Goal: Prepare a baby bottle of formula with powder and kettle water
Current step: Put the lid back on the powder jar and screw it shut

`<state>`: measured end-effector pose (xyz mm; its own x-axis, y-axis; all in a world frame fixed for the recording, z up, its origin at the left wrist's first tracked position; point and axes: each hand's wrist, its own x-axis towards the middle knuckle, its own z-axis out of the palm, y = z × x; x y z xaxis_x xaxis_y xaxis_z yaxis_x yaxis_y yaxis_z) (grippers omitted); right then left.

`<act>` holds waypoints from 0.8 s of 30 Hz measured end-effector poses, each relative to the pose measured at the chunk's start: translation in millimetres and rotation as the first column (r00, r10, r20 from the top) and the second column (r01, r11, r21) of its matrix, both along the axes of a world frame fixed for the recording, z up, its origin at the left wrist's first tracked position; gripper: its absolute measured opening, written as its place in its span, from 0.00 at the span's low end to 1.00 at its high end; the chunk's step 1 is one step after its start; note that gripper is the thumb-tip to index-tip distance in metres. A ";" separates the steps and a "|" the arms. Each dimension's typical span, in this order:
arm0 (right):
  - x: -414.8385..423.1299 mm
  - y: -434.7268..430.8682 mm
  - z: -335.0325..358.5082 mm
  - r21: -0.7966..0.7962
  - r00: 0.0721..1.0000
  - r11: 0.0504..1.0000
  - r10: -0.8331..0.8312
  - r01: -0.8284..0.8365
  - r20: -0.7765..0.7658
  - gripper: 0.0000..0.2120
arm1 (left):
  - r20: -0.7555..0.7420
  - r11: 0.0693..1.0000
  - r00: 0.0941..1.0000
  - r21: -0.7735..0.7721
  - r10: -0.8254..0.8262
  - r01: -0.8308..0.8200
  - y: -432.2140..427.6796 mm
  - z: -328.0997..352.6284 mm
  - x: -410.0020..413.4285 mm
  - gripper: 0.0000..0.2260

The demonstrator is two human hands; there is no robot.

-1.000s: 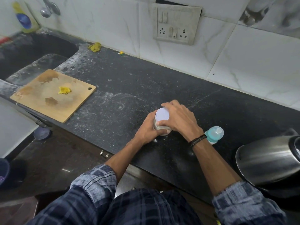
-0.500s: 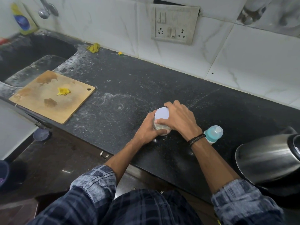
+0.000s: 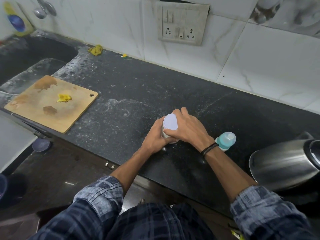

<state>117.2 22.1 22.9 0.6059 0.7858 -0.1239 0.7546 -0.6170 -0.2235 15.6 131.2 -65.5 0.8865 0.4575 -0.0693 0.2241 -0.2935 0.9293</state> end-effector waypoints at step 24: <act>-2.0 4.1 -18.0 0.003 0.976 0.995 -0.103 0.104 0.192 0.36 | 0.026 0.996 0.999 0.074 0.047 -0.049 1.3 -0.8 -3.5 0.34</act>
